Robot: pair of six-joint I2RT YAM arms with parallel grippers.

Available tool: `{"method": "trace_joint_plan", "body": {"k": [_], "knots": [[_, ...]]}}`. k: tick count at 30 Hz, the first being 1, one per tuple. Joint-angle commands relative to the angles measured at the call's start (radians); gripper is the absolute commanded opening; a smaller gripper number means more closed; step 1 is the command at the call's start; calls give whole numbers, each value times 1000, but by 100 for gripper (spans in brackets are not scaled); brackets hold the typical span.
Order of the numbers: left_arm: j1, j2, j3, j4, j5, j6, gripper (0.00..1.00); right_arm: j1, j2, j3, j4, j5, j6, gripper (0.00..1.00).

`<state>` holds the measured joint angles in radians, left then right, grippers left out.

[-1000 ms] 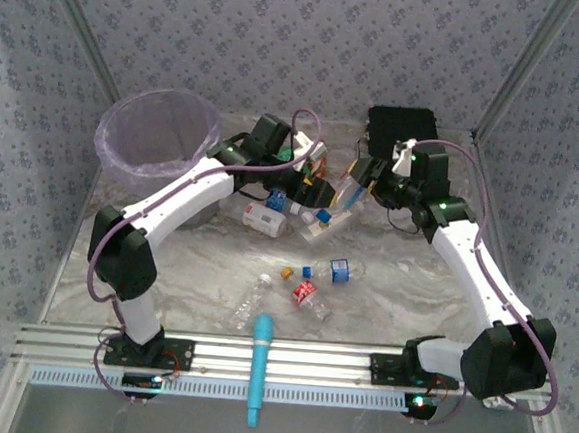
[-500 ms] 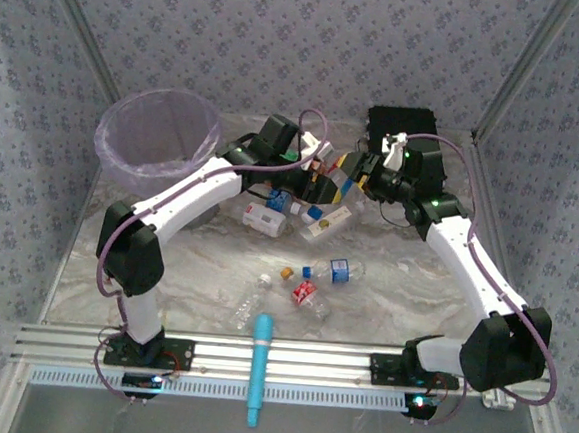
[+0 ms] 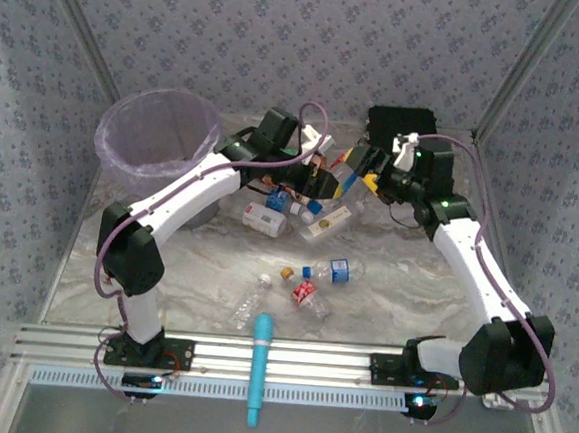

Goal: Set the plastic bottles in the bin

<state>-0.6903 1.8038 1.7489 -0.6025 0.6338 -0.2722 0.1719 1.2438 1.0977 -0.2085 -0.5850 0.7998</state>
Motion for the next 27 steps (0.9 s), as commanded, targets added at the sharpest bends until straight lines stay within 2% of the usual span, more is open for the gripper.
{"method": "trace_joint_plan", "body": {"k": [1,3,6,12,15,18,22,27], "knots": [[40,8,116,-138,-85,88,34,-98,-81,-69,11,-34,30,100],[68,18,191,-211,-135,124,31,-149,-109,-117,54,-72,74,100],[108,28,294,-294,-170,155,26,-179,-132,-136,30,-92,43,100],[184,13,480,-453,-317,228,20,-179,-145,-154,-44,-78,-56,100],[235,-23,528,-517,-397,238,11,-173,-117,-175,-31,-82,-57,100],[314,-92,511,-541,-449,229,0,-159,-83,-179,-22,-77,-64,100],[425,-209,390,-507,-495,250,0,-138,-64,-172,-49,-34,-87,100],[610,-300,257,-458,-531,245,0,-132,-53,-171,-71,-13,-107,99]]}}
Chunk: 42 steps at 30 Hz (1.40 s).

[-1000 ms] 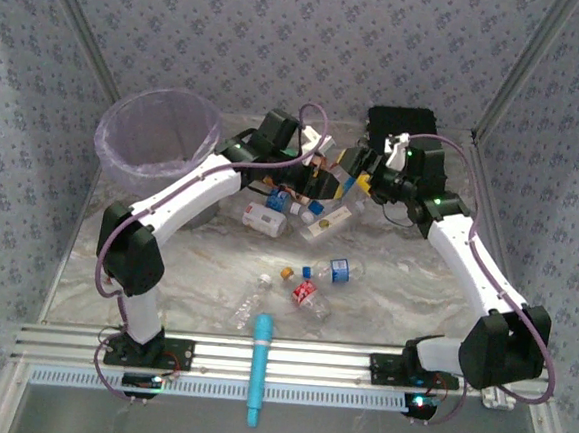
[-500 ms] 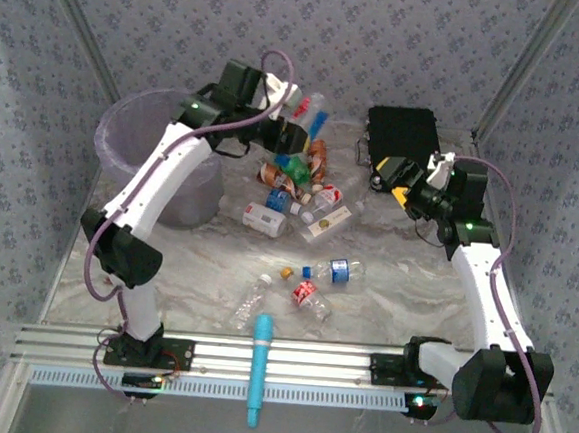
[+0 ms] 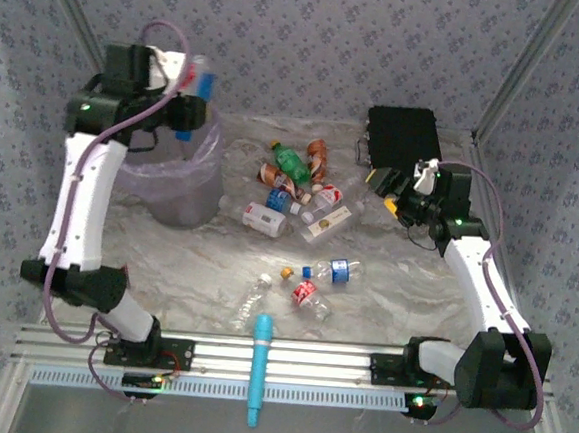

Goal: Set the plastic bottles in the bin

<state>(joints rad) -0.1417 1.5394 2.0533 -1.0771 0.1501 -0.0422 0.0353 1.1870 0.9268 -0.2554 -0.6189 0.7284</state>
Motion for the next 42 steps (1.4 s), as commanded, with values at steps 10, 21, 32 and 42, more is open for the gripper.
{"method": "trace_joint_plan", "body": {"k": [10,21,32,42], "knots": [[100,137,-80,-90,-210,32,0,14,35,-8,-53,71,-26,98],[84,153,-342,29,-155,-13,0,14,45,-5,-89,125,-37,98],[72,193,-469,121,-103,-53,17,13,50,-14,-112,141,-46,98],[72,194,-466,113,-84,-48,81,11,44,-8,-128,150,-44,98]]}}
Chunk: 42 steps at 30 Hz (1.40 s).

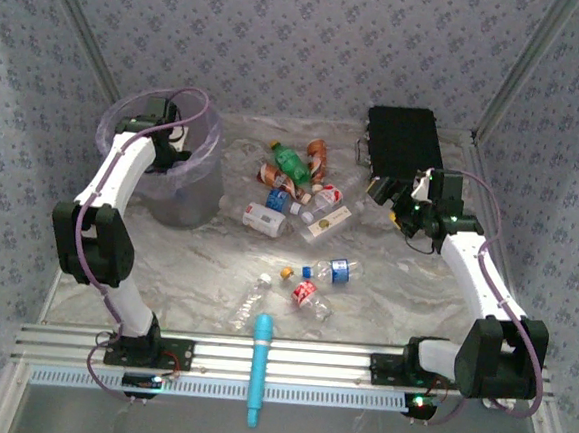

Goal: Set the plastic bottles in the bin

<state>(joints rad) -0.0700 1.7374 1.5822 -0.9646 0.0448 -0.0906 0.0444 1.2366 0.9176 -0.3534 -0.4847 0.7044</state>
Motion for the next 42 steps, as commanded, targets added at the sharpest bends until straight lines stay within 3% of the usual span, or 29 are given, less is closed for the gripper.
{"method": "trace_joint_plan", "body": {"k": [1,14,20,26,35,42], "knots": [[1,-5,7,-2,24,2,84,1,-5,2,-34,18,-17,98],[-5,-54,37,-9,11,9,92,44,-101,-24,-291,227,92,100],[-6,-93,77,-20,-42,9,100,174,-182,-119,-298,304,314,100],[-15,-166,90,12,-89,14,100,340,-229,-204,-271,419,568,100],[-44,-272,179,9,-150,57,100,467,-118,-219,-195,465,743,100],[-137,-365,163,41,-196,80,100,493,14,-213,-138,471,799,100]]}}
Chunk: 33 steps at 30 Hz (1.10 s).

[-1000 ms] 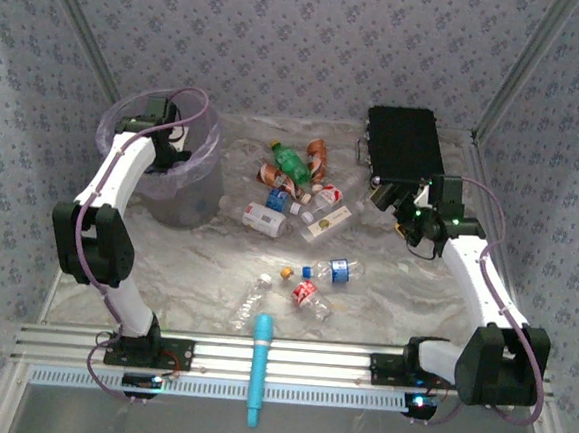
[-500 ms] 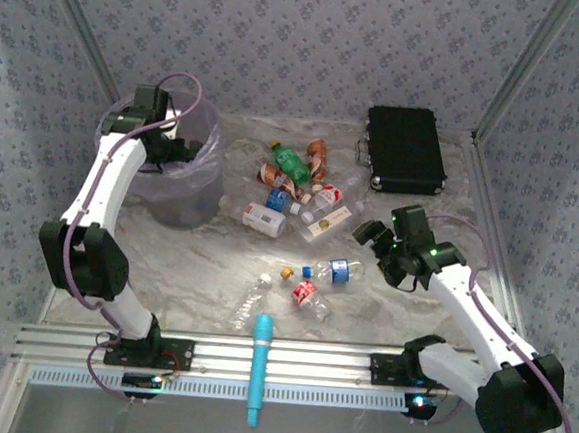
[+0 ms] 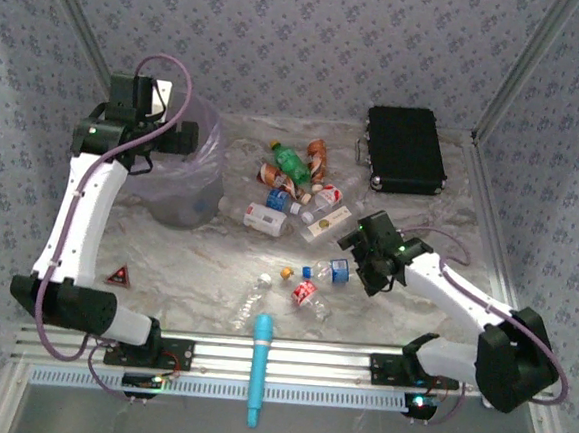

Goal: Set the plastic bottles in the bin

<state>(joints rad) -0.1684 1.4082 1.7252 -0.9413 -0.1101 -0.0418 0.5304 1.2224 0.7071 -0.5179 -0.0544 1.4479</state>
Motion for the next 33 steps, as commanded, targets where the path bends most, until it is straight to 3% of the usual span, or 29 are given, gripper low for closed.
{"method": "trace_joint_plan", "body": {"k": [1,4,9,12,23,33], "knots": [[-65,-50,16,22,-58,40,100,8,42,-8,39,40,62,100],[-141,-94,-1,39,-54,53,100,10,68,-27,82,39,86,100],[-199,-160,-70,95,108,15,100,9,68,-73,137,82,129,98],[-219,-179,-115,117,149,-14,100,8,69,-83,159,99,140,96],[-275,-171,-216,141,192,-34,100,10,139,-84,201,92,145,88],[-305,-167,-230,151,215,-21,100,8,157,-74,215,128,127,74]]}}
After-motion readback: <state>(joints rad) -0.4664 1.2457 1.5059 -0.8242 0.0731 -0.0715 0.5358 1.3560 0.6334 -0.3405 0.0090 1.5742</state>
